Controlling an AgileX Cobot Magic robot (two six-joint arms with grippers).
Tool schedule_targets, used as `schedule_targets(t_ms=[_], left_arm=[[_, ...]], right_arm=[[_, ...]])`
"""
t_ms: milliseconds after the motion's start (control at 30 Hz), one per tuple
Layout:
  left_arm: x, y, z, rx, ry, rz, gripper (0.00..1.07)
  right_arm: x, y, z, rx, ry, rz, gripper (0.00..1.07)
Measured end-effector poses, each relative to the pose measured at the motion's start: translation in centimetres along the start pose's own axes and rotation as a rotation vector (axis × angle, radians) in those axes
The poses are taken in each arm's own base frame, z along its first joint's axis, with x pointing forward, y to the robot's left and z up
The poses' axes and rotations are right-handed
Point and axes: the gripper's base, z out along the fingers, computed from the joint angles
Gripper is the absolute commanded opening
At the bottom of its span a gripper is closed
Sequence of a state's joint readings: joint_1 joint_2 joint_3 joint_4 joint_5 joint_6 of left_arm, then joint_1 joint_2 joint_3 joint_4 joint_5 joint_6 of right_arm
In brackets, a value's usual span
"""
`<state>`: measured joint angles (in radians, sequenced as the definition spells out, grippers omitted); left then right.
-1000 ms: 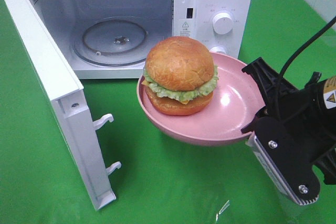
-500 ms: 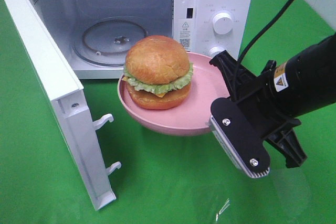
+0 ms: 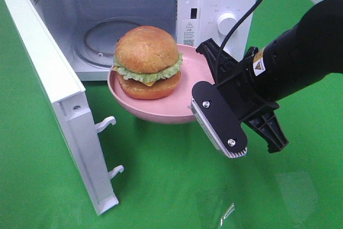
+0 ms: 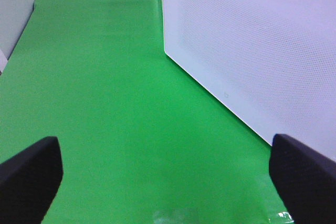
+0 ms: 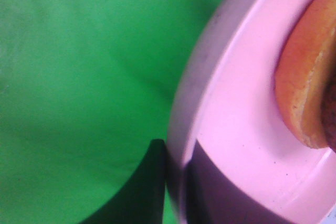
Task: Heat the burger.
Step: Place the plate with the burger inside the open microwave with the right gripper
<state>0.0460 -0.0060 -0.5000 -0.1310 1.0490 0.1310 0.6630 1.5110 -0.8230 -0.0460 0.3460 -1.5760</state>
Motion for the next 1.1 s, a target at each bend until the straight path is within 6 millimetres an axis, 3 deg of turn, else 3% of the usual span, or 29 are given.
schedule_targets(t_ms=[300, 1100], left_arm=[[0.0, 0.0, 0.0, 0.0, 0.0, 0.0, 1.02], [0.0, 0.0, 0.0, 0.0, 0.0, 0.0, 1.02]], right_arm=[[-1.4, -1.3, 1.0, 0.003, -0.023, -0.05, 0.05], [-1.4, -3.7, 4.1, -0.045, -0.011, 0.021, 0.06]])
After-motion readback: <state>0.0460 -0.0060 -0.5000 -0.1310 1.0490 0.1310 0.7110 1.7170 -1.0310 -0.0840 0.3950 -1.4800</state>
